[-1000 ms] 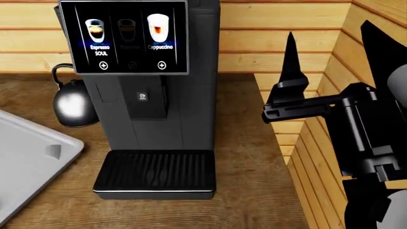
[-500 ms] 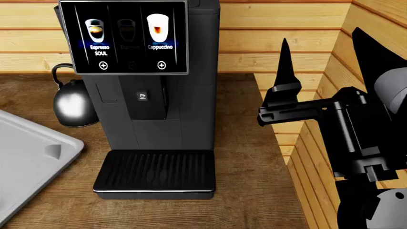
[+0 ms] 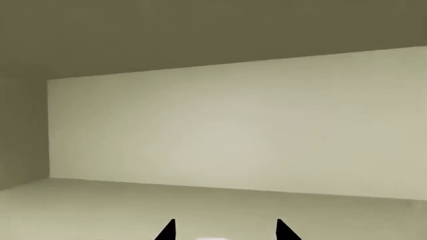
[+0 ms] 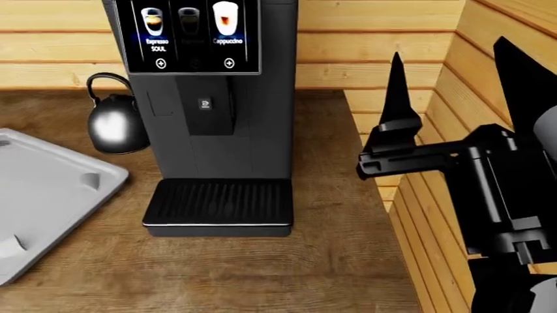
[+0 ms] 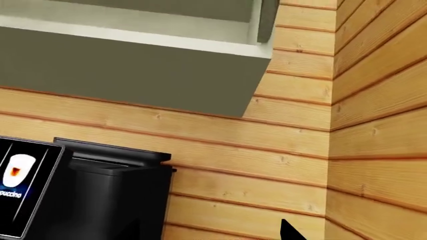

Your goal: Pick the kettle from the counter and place it on the tray. Then pick the mug from the cabinet and place it on the tray. Then close the cabinet doors.

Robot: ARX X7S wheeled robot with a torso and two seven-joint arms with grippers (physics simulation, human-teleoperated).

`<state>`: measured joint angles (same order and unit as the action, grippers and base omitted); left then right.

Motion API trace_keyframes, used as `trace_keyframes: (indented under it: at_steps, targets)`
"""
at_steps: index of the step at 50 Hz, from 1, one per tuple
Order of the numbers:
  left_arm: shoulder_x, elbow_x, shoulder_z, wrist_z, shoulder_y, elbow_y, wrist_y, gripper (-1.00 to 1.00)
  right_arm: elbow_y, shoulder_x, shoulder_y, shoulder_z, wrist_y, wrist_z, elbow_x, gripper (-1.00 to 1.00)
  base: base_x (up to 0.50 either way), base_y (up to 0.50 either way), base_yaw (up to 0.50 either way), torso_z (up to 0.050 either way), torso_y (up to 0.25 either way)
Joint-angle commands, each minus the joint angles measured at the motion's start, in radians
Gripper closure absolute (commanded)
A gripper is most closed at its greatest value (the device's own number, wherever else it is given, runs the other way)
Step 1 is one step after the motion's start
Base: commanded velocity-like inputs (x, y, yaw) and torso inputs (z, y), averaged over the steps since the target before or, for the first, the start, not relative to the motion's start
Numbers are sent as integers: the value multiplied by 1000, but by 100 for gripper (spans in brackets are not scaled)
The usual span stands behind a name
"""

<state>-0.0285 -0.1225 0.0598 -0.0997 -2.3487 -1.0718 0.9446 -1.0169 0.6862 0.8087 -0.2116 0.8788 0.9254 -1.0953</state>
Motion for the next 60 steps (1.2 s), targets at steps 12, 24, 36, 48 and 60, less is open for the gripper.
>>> trace_keyframes:
  at_steps: [12,24,36,48,60]
  targets:
    - [-3,-22,-36,109,-4,184,108,100,-10,38,-22,-19,-59,24,-1,-100,-309,0,0,0,0]
    - [-48,33,-9,279,367,1058,600,100,2,45,-66,-37,-104,7,49,-100,0,0,0,0,0]
    - [28,-1108,-70,1431,653,1307,626,100,7,54,-68,-38,-116,28,41,-100,0,0,0,0,0]
    - [28,-1330,-60,1670,789,1392,626,100,-1,68,-34,-68,-86,71,65,-100,0,188,0,0,0]
    - [28,-1338,-51,1669,807,1398,626,100,-5,78,-18,-86,-88,85,58,-100,0,500,0,0,0]
